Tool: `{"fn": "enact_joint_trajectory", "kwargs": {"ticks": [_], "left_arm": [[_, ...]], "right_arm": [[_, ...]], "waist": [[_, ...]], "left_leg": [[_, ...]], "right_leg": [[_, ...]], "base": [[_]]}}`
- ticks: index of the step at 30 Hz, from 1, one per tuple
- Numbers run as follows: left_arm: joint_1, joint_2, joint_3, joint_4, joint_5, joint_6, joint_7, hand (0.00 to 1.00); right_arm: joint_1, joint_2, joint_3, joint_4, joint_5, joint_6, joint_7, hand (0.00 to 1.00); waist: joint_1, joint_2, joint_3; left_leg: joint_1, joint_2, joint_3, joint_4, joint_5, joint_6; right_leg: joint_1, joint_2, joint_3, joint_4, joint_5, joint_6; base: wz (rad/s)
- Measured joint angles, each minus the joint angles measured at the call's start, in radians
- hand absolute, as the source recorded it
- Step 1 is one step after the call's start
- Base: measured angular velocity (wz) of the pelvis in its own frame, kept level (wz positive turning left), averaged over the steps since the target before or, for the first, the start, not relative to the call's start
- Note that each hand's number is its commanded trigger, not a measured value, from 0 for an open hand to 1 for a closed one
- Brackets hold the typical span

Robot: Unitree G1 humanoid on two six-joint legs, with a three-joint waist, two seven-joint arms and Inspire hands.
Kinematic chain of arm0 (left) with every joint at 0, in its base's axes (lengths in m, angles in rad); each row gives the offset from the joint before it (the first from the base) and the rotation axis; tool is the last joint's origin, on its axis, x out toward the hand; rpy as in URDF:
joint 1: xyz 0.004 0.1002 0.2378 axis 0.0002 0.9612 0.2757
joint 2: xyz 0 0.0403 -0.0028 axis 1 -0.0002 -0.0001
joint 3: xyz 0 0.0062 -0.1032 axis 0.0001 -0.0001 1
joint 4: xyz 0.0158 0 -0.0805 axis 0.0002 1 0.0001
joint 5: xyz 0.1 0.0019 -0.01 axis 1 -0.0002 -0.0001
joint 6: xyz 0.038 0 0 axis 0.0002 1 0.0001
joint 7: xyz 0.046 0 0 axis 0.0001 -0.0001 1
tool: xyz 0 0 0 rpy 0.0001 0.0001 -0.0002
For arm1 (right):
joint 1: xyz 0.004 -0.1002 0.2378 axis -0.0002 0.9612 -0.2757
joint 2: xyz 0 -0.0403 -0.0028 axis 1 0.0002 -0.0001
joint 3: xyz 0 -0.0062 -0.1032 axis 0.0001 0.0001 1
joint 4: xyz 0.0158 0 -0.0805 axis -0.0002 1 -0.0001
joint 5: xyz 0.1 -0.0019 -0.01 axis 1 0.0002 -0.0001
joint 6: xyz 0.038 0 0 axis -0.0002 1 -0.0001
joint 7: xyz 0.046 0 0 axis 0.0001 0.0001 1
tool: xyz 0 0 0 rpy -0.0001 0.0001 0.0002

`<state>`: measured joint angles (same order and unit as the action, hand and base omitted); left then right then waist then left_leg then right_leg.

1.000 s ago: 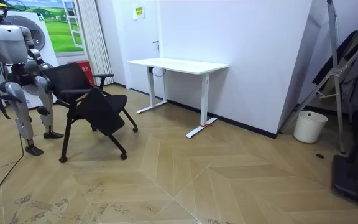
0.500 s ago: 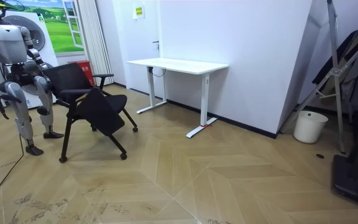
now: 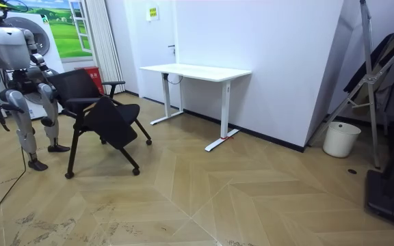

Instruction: Push chair

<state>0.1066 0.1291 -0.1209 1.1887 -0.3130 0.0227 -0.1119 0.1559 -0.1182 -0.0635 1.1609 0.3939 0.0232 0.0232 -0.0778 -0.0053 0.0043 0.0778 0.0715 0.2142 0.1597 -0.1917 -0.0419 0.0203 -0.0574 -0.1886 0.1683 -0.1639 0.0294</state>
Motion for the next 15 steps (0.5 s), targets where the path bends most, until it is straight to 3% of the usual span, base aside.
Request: {"fn": "enact_joint_trajectory", "kwargs": {"ticks": [7,15], "left_arm": [[0.013,-0.001,0.006,-0.014,0.002,-0.001,0.084,0.00],[0.025,0.002,0.064,-0.024,0.004,-0.002,0.213,0.00]], "right_arm": [[0.002,0.001,0.000,0.004,0.002,-0.001,-0.025,0.00],[0.001,0.000,0.001,0.016,0.002,-0.002,-0.035,0.00]], "waist": [[0.000,0.001,-0.0008],[0.002,0.004,0.0027]], "left_leg": [[0.008,0.001,-0.006,0.001,0.000,0.000],[0.030,0.001,-0.005,0.001,0.000,-0.001]], "right_leg": [[0.008,0.000,-0.001,0.001,0.000,0.000],[0.034,0.000,-0.003,-0.001,0.000,0.000]], "base": [[0.00],[0.02]]}}
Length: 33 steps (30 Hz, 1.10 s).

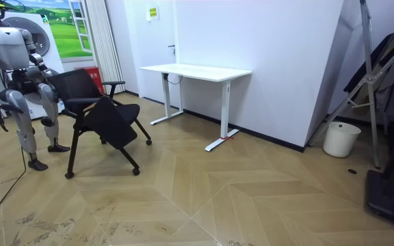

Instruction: Push chair

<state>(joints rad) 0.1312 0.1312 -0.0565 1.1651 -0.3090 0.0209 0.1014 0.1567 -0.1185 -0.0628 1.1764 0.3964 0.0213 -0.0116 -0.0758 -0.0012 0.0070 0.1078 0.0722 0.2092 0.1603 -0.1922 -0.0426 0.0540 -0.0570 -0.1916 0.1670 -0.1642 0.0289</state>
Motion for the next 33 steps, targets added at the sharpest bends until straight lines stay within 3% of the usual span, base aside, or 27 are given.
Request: {"fn": "enact_joint_trajectory", "kwargs": {"ticks": [6,13,18,20,26,31,33], "left_arm": [[0.030,0.007,0.116,-0.067,0.024,0.001,0.125,0.00],[0.009,0.070,0.141,-0.106,0.130,0.000,0.262,0.00],[-0.001,0.084,0.200,-0.186,0.200,-0.010,0.337,0.00],[-0.005,0.085,0.202,-0.231,0.214,-0.009,0.365,0.00],[-0.079,0.086,0.197,-0.303,0.294,-0.029,0.437,0.00],[-0.093,0.088,0.195,-0.497,0.407,-0.030,0.473,0.00],[-0.101,0.099,0.190,-0.518,0.462,-0.040,0.485,0.00]], "right_arm": [[0.000,-0.009,-0.004,-0.002,0.008,0.002,-0.014,0.00],[0.000,-0.032,-0.021,0.006,-0.015,0.002,-0.019,0.00],[-0.001,-0.050,-0.063,0.018,-0.062,0.002,-0.030,0.00],[0.000,-0.050,-0.069,0.018,-0.061,0.002,-0.030,0.00],[-0.012,-0.050,-0.068,0.020,-0.079,-0.002,-0.033,0.00],[-0.017,-0.050,-0.072,0.018,-0.088,-0.002,-0.029,0.00],[-0.019,-0.050,-0.078,0.017,-0.088,-0.002,-0.030,0.00]], "waist": [[0.001,0.011,0.0022],[-0.004,0.036,-0.0025],[-0.003,0.046,-0.0029],[-0.005,0.058,-0.0031],[-0.007,0.063,-0.0018],[-0.019,0.065,-0.0037],[-0.026,0.068,-0.0059]], "left_leg": [[0.002,0.002,0.000,0.000,-0.004,-0.005],[0.011,0.002,-0.009,-0.008,-0.004,-0.006],[0.011,0.003,-0.009,-0.008,-0.004,-0.006],[0.007,0.003,-0.011,-0.008,-0.004,-0.006],[0.006,0.003,-0.023,-0.013,-0.004,-0.006],[0.001,0.001,-0.028,-0.013,-0.004,-0.006],[0.004,0.001,-0.028,-0.013,-0.004,-0.006]], "right_leg": [[0.000,0.001,-0.002,0.002,0.000,0.000],[0.009,0.003,-0.003,0.008,0.000,-0.001],[0.000,0.003,-0.004,0.023,-0.004,-0.003],[-0.003,0.003,-0.002,0.023,-0.004,-0.002],[-0.001,0.003,-0.009,0.027,-0.004,-0.002],[-0.002,0.003,-0.008,0.023,-0.004,-0.002],[0.001,0.003,-0.008,0.022,-0.004,-0.002]], "base": [[0.01],[0.03],[0.01],[0.07],[0.04],[0.02],[-0.03]]}}
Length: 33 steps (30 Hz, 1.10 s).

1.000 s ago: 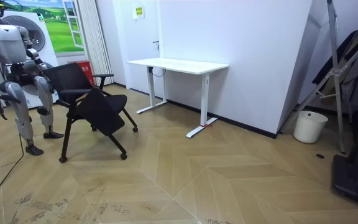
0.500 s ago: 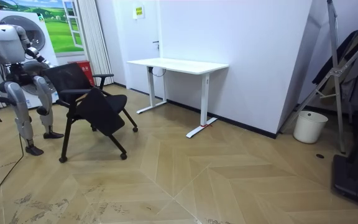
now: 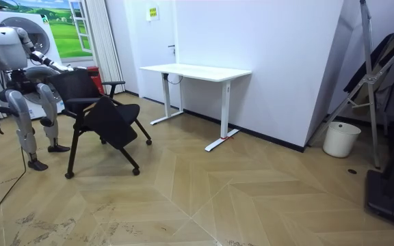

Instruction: Push chair

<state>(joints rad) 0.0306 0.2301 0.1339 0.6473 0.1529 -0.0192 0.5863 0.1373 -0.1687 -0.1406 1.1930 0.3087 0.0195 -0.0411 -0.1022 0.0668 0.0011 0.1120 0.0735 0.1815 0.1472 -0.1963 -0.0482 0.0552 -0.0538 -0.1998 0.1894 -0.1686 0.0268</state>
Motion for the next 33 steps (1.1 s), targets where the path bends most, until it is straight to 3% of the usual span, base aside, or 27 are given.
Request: {"fn": "enact_joint_trajectory", "kwargs": {"ticks": [4,9,13,18,20,25,33], "left_arm": [[-0.006,0.008,-0.019,-0.011,0.066,-0.007,0.000,0.00],[-0.006,0.009,-0.075,-0.113,0.128,-0.007,-0.008,0.00],[-0.006,0.009,-0.113,-0.187,0.177,-0.003,-0.031,0.00],[-0.005,0.010,-0.129,-0.243,0.238,0.012,-0.052,0.00],[-0.005,0.014,-0.134,-0.256,0.257,0.020,-0.052,0.00],[-0.004,0.029,-0.159,-0.285,0.343,0.043,-0.073,0.00],[-0.005,0.035,-0.181,-0.315,0.367,0.055,-0.094,0.00]], "right_arm": [[0.004,0.000,0.000,-0.008,0.002,-0.005,0.000,0.00],[-0.005,0.000,0.001,-0.002,0.019,-0.005,0.023,0.00],[-0.021,0.003,0.003,0.009,0.035,-0.002,0.035,0.00],[-0.015,0.003,0.004,0.011,0.057,0.004,0.044,0.00],[-0.018,0.003,0.011,0.011,0.059,0.004,0.045,0.00],[-0.024,0.002,0.011,0.013,0.060,0.003,0.046,0.00],[-0.028,-0.002,0.012,0.013,0.082,0.002,0.044,0.00]], "waist": [[-0.013,0.004,-0.0025],[-0.018,-0.009,0.0060],[-0.031,-0.011,0.0071],[-0.032,-0.015,0.0052],[-0.031,-0.017,-0.0010],[-0.032,-0.015,-0.0013],[-0.033,0.006,0.0112]], "left_leg": [[0.005,0.000,0.000,0.001,0.000,0.000],[0.002,0.000,-0.002,0.002,0.000,0.000],[-0.004,0.000,-0.003,0.002,0.000,0.000],[-0.005,-0.001,-0.003,0.004,0.000,0.000],[-0.017,0.000,-0.004,0.006,0.000,0.000],[-0.024,0.000,-0.007,0.006,0.000,0.000],[-0.033,0.000,-0.020,0.011,0.000,0.000]], "right_leg": [[0.003,0.001,0.005,0.000,0.000,0.000],[0.000,0.000,0.006,-0.003,0.000,0.000],[-0.004,0.001,0.005,-0.004,0.000,0.000],[-0.009,0.001,0.007,-0.003,0.000,0.000],[-0.019,0.001,0.004,-0.002,0.000,0.000],[-0.019,0.000,0.000,-0.003,0.000,-0.001],[-0.020,-0.001,-0.005,-0.003,0.000,-0.001]], "base": [[-0.04],[0.03],[0.01],[0.00],[0.03],[0.06],[0.04]]}}
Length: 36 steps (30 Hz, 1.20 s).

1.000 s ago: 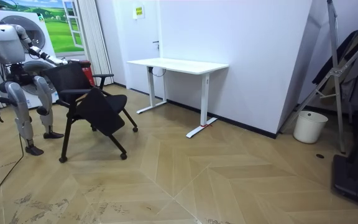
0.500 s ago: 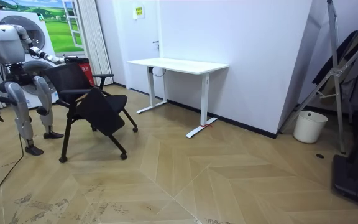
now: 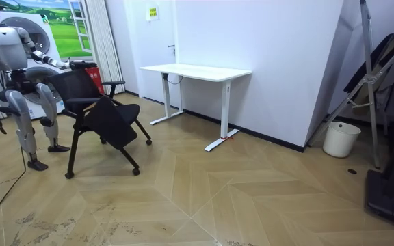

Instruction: Push chair

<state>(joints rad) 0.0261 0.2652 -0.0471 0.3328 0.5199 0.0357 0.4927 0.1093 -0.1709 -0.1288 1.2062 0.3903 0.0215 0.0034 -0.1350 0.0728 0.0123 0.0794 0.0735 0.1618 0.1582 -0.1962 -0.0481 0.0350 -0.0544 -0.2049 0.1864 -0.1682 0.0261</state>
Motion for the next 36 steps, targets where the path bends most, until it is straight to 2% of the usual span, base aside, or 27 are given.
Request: {"fn": "enact_joint_trajectory", "kwargs": {"ticks": [5,11,17,22,28,36], "left_arm": [[0.000,0.002,-0.011,-0.012,0.023,0.001,-0.008,0.00],[0.001,0.035,-0.055,-0.062,0.040,0.002,-0.070,0.00],[0.004,0.041,-0.120,-0.135,0.100,0.002,-0.141,0.00],[0.004,0.041,-0.202,-0.193,0.127,-0.001,-0.217,0.00],[0.004,0.048,-0.206,-0.195,0.151,-0.004,-0.251,0.00],[0.001,0.064,-0.227,-0.194,0.151,0.010,-0.269,0.00]], "right_arm": [[-0.003,-0.009,0.012,0.004,0.009,-0.003,-0.002,0.00],[-0.021,-0.024,0.030,0.038,-0.005,-0.013,-0.007,0.00],[-0.021,-0.024,0.030,0.038,-0.043,-0.022,0.000,0.00],[-0.034,-0.023,0.030,0.037,-0.045,-0.029,0.006,0.00],[-0.046,-0.023,0.030,0.065,-0.048,-0.035,0.012,0.00],[-0.049,-0.022,0.035,0.077,-0.041,-0.034,0.008,0.00]], "waist": [[-0.001,-0.001,0.0007],[-0.001,-0.011,0.0040],[-0.009,-0.014,0.0034],[-0.030,-0.013,0.0024],[-0.053,-0.012,0.0014],[-0.085,-0.011,0.0009]], "left_leg": [[-0.004,-0.001,-0.002,0.005,0.000,0.000],[-0.006,-0.004,-0.006,0.008,0.000,0.000],[-0.009,-0.008,-0.020,0.008,0.001,0.001],[-0.003,-0.008,-0.010,0.008,0.001,0.001],[0.001,-0.008,-0.001,0.006,0.001,0.001],[0.004,-0.008,0.004,0.006,0.001,0.001]], "right_leg": [[0.000,-0.002,-0.002,0.001,0.000,0.000],[0.001,-0.005,-0.002,0.003,-0.001,0.001],[0.005,-0.007,-0.010,-0.003,-0.001,0.002],[0.003,-0.005,0.009,-0.003,-0.001,0.002],[0.001,-0.005,0.019,-0.002,-0.001,0.002],[0.006,-0.005,0.026,0.000,-0.001,0.002]], "base": [[0.01],[0.01],[0.07],[-0.10],[-0.05],[-0.01]]}}
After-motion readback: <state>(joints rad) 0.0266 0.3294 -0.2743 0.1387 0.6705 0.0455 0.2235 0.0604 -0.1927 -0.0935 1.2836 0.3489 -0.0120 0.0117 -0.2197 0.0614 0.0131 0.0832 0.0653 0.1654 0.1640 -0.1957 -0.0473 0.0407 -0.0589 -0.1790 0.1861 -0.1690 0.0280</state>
